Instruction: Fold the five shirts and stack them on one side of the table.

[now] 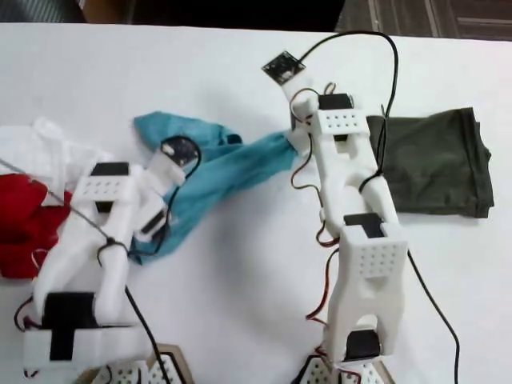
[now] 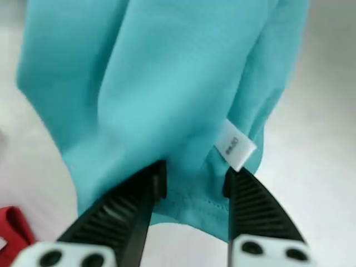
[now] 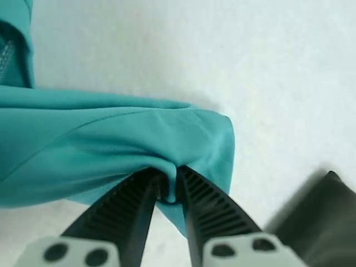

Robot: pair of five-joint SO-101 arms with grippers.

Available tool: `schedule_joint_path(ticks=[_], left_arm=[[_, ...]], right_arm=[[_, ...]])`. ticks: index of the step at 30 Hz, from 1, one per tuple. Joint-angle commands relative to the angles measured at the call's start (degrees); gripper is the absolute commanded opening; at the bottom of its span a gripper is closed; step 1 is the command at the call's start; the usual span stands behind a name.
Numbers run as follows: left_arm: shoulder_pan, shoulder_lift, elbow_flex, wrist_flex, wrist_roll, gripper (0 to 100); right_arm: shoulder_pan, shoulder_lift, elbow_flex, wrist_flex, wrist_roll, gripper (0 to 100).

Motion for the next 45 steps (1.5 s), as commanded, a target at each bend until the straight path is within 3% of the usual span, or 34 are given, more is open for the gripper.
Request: schedule_joint_path(ticks=[1, 5, 9, 14, 20, 26, 29, 37, 41, 45], left_arm=[[-0.4, 3.6, -1.2, -1.3, 0.2, 20], [-0.4, 5.7, -1.2, -1.4, -0.1, 17], [-0.4, 5.6, -2.2, -0.7, -0.1, 2], [-0.4, 5.6, -6.9, 4.3, 0.3, 3], [-0.4, 5.6, -18.0, 18.1, 0.4, 3], [-0.3, 2.1, -34.3, 35.7, 0.4, 3], [0.8, -3.7, -39.6, 39.3, 0.4, 3], [1.0, -21.4, -28.1, 39.2, 0.4, 3], [2.2, -28.2, -13.4, 38.1, -0.2, 3], [3.5, -29.0, 2.9, 31.0, -0.2, 3]], right_arm=[[0.3, -0.3, -2.4, -0.4, -0.3, 2.1], [0.4, -0.3, -2.4, -0.4, -0.3, 2.1], [0.4, -0.3, -2.4, -0.4, -0.3, 2.1], [0.4, -0.3, -2.4, -0.4, -0.3, 2.1], [0.3, -0.8, -2.4, 0.5, -0.3, 2.1], [-1.0, -7.3, -5.1, 11.9, -0.4, 2.1], [-1.5, -13.1, -4.7, 15.9, -0.4, 2.1], [-1.4, -30.6, -4.7, 29.7, -0.4, 2.1], [-1.3, -39.6, -2.5, 32.2, 0.1, 2.1], [-1.4, -42.3, 2.5, 30.8, 0.1, 2.1]])
